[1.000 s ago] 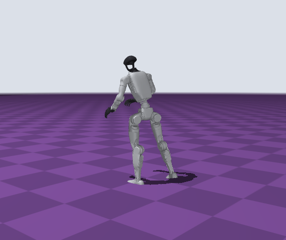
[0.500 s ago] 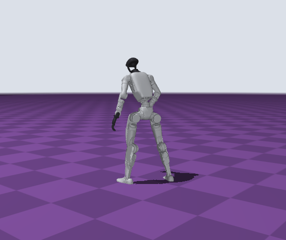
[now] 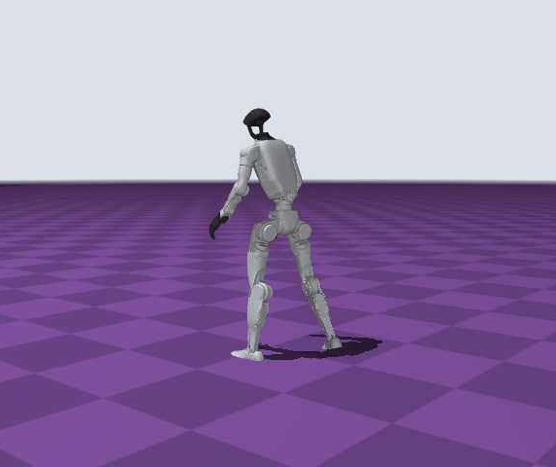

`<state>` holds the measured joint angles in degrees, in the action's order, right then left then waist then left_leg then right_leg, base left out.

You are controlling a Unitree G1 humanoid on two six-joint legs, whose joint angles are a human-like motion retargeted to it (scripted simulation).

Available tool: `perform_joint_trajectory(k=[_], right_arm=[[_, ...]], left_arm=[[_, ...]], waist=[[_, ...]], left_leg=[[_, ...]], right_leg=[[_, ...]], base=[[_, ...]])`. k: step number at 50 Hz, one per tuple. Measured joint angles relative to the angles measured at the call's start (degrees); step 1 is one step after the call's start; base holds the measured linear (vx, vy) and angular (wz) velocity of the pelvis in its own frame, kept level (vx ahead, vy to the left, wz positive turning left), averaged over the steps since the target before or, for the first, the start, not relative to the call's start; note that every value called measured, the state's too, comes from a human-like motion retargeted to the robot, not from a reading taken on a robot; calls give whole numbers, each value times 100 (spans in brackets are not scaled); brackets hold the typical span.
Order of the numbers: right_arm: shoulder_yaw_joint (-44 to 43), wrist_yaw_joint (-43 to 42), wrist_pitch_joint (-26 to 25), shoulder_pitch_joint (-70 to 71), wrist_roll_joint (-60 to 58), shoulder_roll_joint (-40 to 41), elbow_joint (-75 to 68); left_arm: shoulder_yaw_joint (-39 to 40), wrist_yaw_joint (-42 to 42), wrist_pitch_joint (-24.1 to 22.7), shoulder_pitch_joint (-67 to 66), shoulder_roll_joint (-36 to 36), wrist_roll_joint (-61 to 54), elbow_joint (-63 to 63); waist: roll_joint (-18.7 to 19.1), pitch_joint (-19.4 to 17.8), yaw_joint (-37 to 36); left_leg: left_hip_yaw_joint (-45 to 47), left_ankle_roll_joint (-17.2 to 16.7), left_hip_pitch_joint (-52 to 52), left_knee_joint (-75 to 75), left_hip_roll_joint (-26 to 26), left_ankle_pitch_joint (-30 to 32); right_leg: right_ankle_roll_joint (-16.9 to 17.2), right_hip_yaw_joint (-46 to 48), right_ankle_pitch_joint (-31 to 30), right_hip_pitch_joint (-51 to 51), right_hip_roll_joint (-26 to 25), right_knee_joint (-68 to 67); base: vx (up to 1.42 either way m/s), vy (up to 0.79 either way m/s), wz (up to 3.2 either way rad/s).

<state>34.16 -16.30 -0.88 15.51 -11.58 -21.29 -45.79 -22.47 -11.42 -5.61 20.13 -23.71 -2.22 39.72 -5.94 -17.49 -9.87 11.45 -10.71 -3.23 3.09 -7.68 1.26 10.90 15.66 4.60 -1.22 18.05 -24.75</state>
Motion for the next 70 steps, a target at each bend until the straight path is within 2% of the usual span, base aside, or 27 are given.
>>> perform_joint_trajectory(k=[4, 7, 8, 10, 13, 16, 20, 25, 30, 33, 35, 37, 40, 44, 50, 52, 54, 58, 70], right_arm=[[281, 119, 28, 607, -107, -157, -31], [611, 15, 10, 1152, -437, -274, -30], [663, -16, 9, 1218, -686, -295, 0], [970, -376, -81, 1711, -1022, -434, 3], [1274, -837, -252, 2153, -1572, -635, 62], [1498, -1122, -426, 2481, -2017, -858, 144], [1750, -1388, -691, 3040, -2385, -992, -3], [2336, -1771, -814, 4228, -2431, -869, -601], [3155, -1835, -777, 5721, -1973, -503, -1507], [3785, -1702, -834, 6729, -1554, -224, -2037], [4057, -1266, -651, 7436, -1502, -174, -2295], [4605, -1206, -701, 8032, -1331, 9, -2510], [4605, -1092, -588, 8686, -1597, 192, -2741], [4605, -696, -448, 9275, -1350, 255, -2979], [4605, -536, -401, 9485, -797, 154, -3072], [4529, -646, -322, 9272, -1045, 57, -2998], [4605, -856, -435, 9271, -1209, 79, -2989], [4605, -1046, -520, 9134, -1540, 112, -2918], [4605, -904, -423, 9276, -1857, 121, -2724]], left_arm=[[-425, -319, 126, 502, 155, 217, 862], [-838, -457, 179, 924, 127, 584, 1384], [-946, -428, 155, 962, 116, 903, 1503], [-1212, -508, 188, 1380, 6, 1089, 1683], [-1418, -577, 164, 1681, -190, 1534, 1585], [-1548, -720, 134, 1855, -401, 1898, 1257], [-1824, -844, 195, 2481, -482, 2002, 1069], [-2197, -1154, 129, 3296, -692, 1329, 1016], [-3006, -1234, 48, 4555, -769, 491, 1588], [-3730, -1261, 87, 5569, -861, 45, 2047], [-4018, -1056, 188, 6280, -768, 553, 2521], [-4632, -1405, 101, 6936, -892, -155, 2732], [-5357, -1345, 38, 7774, -950, -401, 3140], [-5520, -1106, 64, 8455, -822, -495, 3476], [-5309, -1019, 44, 8676, -586, -825, 3340], [-5058, -952, 56, 8448, -446, -271, 3324], [-5307, -1317, 6, 8463, -499, -538, 3244], [-5410, -1587, -26, 8274, -553, -573, 3209], [-5754, -1610, -120, 8283, -845, -298, 3083]], waist=[[140, -412, 171], [196, -679, 272], [187, -765, 339], [212, -954, 358], [163, -1195, 573], [125, -1230, 875], [238, -1230, 966], [413, -1230, 1089], [491, -1230, 1367], [433, -1230, 1519], [420, -1230, 1644], [335, -1230, 1666], [-5, -1230, 1702], [-16, -1230, 1718], [233, -1230, 1563], [378, -1230, 1519], [275, -1230, 1473], [217, -1230, 1488], [170, -1230, 1729]], left_leg=[[61, -32, 50, 146, -133, 55], [105, -167, -180, 100, -238, 80], [115, -309, -336, -175, -259, -56], [69, -237, -481, 191, -247, 194], [-128, -333, -920, 191, -78, 293], [-424, -391, -1536, 191, 175, 460], [-714, -417, -2433, 191, 304, 760], [-882, -429, -3673, 191, 130, 1155], [-992, -429, -4937, 191, 99, 1499], [-984, -429, -5737, 191, 111, 1668], [-697, -429, -6651, -502, 238, 1423], [-899, -429, -6720, 191, 116, 1839], [-798, -429, -7260, 191, 115, 1902], [-726, -429, -7771, 191, 118, 1926], [-682, -429, -8089, 191, 118, 1906], [-581, -429, -8227, -247, 176, 1696], [-695, -429, -8065, 191, 98, 1923], [-720, -429, -8033, 159, 63, 1958], [-803, -429, -8381, -380, 37, 1831]], right_leg=[[-122, -746, -281, -1012, -157, -1313], [-127, -959, -216, -1665, -294, -1400], [-106, -848, -128, -1772, -231, -1321], [-136, -640, -111, -1968, -278, -424], [85, -361, -420, -2001, -276, 1072], [290, -544, -1110, -2240, -271, 2052], [346, -577, -1784, -2881, -218, 2370], [410, -378, -2136, -4003, -404, 2453], [410, -318, -2469, -5179, -472, 2526], [409, -357, -2630, -6003, -461, 2501], [410, -367, -2448, -6976, -310, 1815], [410, -450, -2801, -7108, -458, 2385], [410, -492, -2898, -7772, -484, 2269], [410, -530, -2916, -8449, -481, 2056], [410, -535, -2883, -8829, -477, 2009], [410, -390, -2708, -8871, -388, 1683], [410, -495, -2807, -8859, -459, 1878], [410, -495, -2821, -8841, -449, 1833], [344, -407, -2832, -8873, -429, 1828]], base=[[-5, 13, -8], [-8, 6, -6], [-7, 2, 16], [-14, 1, 9], [-11, -6, 64], [-10, -13, 108], [-15, -17, 76], [-16, -16, 20], [-9, -4, 21], [-4, 3, 13], [-7, 9, 26], [5, -3, -8], [2, -1, -1], [8, 0, 23], [11, -1, 30], [7, 1, 17], [15, -9, -13], [8, -2, -8], [0, 0, 0]])
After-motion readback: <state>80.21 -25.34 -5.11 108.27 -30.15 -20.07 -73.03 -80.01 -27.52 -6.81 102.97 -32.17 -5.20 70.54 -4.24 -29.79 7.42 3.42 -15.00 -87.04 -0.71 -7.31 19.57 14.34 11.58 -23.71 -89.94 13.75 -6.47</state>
